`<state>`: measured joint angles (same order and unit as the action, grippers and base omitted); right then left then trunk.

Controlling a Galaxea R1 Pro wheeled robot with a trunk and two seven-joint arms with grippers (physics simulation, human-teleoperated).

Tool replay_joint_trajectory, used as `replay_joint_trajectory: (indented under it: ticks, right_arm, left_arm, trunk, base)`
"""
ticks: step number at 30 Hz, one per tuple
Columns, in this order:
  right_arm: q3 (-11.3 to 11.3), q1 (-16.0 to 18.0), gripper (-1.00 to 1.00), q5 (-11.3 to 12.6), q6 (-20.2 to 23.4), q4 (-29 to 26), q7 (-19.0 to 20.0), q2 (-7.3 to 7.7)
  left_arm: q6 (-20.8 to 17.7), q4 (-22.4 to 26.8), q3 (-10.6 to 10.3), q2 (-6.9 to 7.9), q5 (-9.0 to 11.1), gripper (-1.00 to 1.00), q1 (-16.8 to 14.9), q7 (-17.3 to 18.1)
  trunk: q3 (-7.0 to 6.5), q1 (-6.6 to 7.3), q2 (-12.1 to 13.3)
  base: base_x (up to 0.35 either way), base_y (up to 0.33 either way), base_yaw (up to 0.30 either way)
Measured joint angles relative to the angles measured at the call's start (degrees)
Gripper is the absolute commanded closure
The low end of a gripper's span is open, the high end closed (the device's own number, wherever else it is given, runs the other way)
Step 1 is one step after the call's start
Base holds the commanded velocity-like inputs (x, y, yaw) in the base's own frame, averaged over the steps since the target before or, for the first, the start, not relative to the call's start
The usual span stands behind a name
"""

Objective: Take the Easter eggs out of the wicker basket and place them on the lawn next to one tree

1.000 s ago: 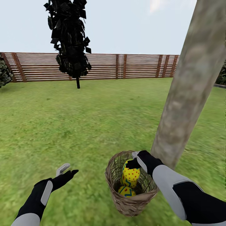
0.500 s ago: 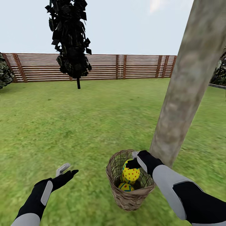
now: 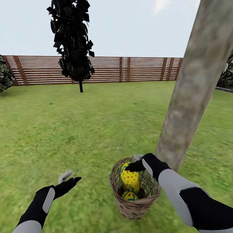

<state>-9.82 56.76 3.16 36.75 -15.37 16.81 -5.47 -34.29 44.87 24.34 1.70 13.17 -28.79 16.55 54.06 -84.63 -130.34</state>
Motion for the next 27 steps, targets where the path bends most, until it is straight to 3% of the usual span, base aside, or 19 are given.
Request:
replay_joint_trajectory:
  ticks: [5,11,15,16,18,21,22,27]
  right_arm:
    - [-0.1,0.0,1.0,0.0,0.0,-1.1,6.4,0.96]
    - [-0.1,0.0,1.0,0.0,0.0,-1.2,7.7,1.58]
    - [-0.2,0.0,1.0,0.1,-0.1,-1.2,21.0,5.28]
    - [-0.1,0.0,1.0,0.4,-0.1,-1.2,22.7,5.83]
    - [0.0,0.0,1.0,2.3,-0.1,-1.2,26.6,7.24]
    - [-0.1,0.0,1.0,10.5,-0.2,-1.1,28.8,10.76]
    - [-0.2,0.0,1.0,12.1,-0.2,-1.2,28.9,12.06]
    - [-0.2,0.0,1.0,12.3,-0.2,-1.1,32.4,12.27]
  left_arm:
    - [0.0,0.0,0.0,0.0,0.0,-1.0,0.0,0.0]
    - [0.0,0.0,0.0,0.0,0.0,-1.0,0.0,0.0]
    - [0.0,0.0,0.0,0.0,0.0,-1.0,0.0,0.0]
    - [0.0,0.0,0.0,0.0,0.0,-1.0,0.0,0.0]
    - [0.0,0.0,0.0,0.0,0.0,-1.0,0.0,0.0]
    - [0.0,0.0,0.0,0.0,0.0,-1.0,0.0,0.0]
    - [0.0,0.0,0.0,0.01,0.0,-1.0,0.0,0.0]
    - [0.0,-0.1,-0.1,0.0,0.0,-1.0,0.0,0.0]
  trunk:
    - [-0.9,1.09,2.0]
    - [-1.97,2.38,4.4]
    - [-2.69,3.29,6.0]
    - [-2.87,3.51,6.4]
    - [-3.23,3.95,7.2]
    - [-3.77,4.61,8.4]
    - [-3.95,4.83,8.8]
    - [-4.84,5.9,10.8]
  base:
    - [-0.051,0.0,0.0]
    - [-0.32,0.0,0.0]
    - [-0.131,0.0,0.0]
    - [-0.011,0.0,0.0]
    - [-0.004,0.0,0.0]
    - [0.0,0.0,0.0]
    - [0.0,0.0,0.0]
    - [-0.203,0.0,-0.009]
